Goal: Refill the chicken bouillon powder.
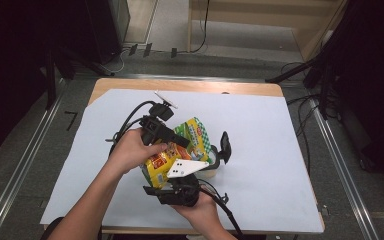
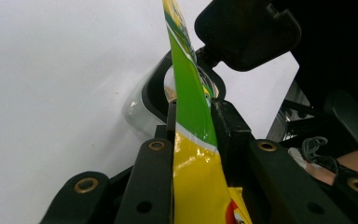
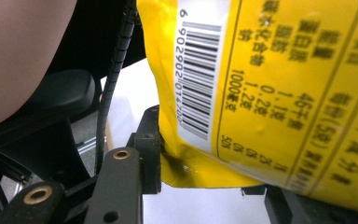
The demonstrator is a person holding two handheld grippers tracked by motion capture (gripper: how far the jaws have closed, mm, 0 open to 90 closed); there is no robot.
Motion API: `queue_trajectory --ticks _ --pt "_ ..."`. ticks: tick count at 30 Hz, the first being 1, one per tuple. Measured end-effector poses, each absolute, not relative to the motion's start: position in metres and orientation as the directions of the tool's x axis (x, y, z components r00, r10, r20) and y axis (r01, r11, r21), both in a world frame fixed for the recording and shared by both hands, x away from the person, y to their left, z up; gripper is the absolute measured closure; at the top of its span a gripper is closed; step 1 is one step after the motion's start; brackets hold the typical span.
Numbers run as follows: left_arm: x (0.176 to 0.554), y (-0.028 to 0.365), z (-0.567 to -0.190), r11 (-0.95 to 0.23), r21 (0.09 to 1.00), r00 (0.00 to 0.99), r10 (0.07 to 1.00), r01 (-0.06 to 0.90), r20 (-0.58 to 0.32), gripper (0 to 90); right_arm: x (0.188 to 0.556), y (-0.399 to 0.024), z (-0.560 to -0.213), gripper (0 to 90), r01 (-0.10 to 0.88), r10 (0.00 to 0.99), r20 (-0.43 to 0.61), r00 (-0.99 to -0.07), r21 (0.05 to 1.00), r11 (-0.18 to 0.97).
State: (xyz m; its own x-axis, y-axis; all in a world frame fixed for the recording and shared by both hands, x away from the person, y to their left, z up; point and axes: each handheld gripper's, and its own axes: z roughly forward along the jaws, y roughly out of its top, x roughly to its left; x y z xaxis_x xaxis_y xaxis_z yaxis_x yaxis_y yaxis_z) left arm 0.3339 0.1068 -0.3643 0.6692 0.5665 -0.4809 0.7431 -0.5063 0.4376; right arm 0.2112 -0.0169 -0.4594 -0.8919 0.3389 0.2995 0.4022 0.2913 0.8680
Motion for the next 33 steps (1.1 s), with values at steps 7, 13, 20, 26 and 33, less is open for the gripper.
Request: queue_trajectory --ticks 7,13,20,26,33 --pt "0.332 0.103 -0.360 -0.503 0.424 0.657 0.608 0.753 -0.446 84.4 0.212 -0.017 -0.458 60.2 0.389 0.334 0.287 -0.898 0.872 0.298" --pt "0.329 0.100 -0.357 -0.496 0.431 0.654 0.632 0.754 -0.417 85.3 0.211 -0.014 -0.459 56.2 0.359 0.332 0.250 -0.910 0.874 0.327" --pt "0.330 0.100 -0.357 -0.490 0.430 0.649 0.636 0.758 -0.418 85.5 0.209 -0.011 -0.457 62.9 0.327 0.357 0.189 -0.915 0.866 0.379" --pt "0.331 0.100 -0.354 -0.461 0.456 0.643 0.632 0.761 -0.433 82.3 0.209 -0.012 -0.456 63.5 0.335 0.368 0.200 -0.908 0.874 0.353" --pt "0.334 0.101 -0.354 -0.465 0.445 0.640 0.627 0.765 -0.445 81.3 0.212 -0.012 -0.455 63.9 0.357 0.365 0.235 -0.901 0.879 0.316"
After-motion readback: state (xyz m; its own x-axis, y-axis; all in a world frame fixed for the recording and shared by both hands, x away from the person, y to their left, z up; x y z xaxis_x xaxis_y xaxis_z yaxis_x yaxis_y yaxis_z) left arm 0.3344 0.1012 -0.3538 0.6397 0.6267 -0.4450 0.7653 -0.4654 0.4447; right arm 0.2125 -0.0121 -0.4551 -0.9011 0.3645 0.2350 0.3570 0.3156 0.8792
